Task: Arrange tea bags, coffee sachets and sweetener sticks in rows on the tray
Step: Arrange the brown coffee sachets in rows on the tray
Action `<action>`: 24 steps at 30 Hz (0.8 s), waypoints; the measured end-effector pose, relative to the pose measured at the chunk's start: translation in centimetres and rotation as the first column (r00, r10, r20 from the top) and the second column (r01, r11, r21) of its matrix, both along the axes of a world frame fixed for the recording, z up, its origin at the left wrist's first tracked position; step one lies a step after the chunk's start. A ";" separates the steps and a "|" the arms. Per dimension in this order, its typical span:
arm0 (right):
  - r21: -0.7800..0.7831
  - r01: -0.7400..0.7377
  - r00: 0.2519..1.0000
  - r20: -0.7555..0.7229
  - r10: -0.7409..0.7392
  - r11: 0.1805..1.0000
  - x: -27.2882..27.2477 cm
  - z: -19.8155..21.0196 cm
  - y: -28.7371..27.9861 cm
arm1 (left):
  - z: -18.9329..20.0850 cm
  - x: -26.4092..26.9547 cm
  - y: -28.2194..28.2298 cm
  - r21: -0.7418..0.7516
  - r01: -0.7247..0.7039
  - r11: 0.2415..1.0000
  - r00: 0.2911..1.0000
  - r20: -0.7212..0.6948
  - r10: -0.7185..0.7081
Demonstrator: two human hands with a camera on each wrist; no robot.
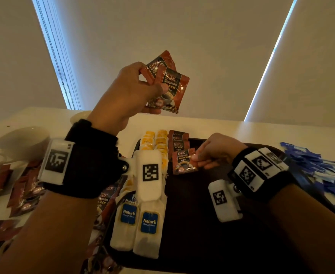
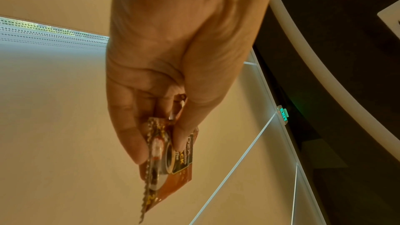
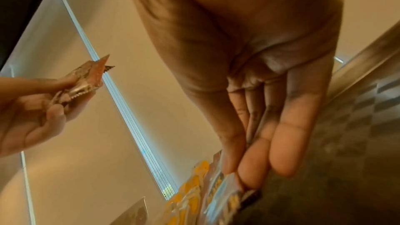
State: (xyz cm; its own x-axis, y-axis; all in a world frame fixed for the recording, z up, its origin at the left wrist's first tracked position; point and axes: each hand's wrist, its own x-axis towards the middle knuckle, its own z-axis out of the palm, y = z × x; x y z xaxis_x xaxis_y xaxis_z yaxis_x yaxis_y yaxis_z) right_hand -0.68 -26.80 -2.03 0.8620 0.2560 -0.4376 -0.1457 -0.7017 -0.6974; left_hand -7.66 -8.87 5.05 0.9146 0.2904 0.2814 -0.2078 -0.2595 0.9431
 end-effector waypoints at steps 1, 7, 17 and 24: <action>-0.004 0.001 1.000 -0.010 -0.001 1.000 0.1 -0.1 0.2 | 0.0 0.0 0.1 0.005 -0.001 1.000 1.000 -0.001 0.001; -0.023 0.024 0.999 -0.033 -0.024 0.999 0.8 -0.7 1.1 | 0.1 0.0 0.0 0.015 0.015 1.000 1.000 0.004 -0.015; -0.060 0.008 1.000 -0.013 -0.009 0.998 1.6 -0.9 1.4 | -0.3 0.1 -0.1 0.037 0.037 0.999 0.999 0.007 -0.038; 0.224 0.054 0.993 0.092 -0.077 0.973 0.9 1.2 0.8 | -0.6 0.4 -0.2 0.054 0.040 0.998 0.999 -0.012 -0.040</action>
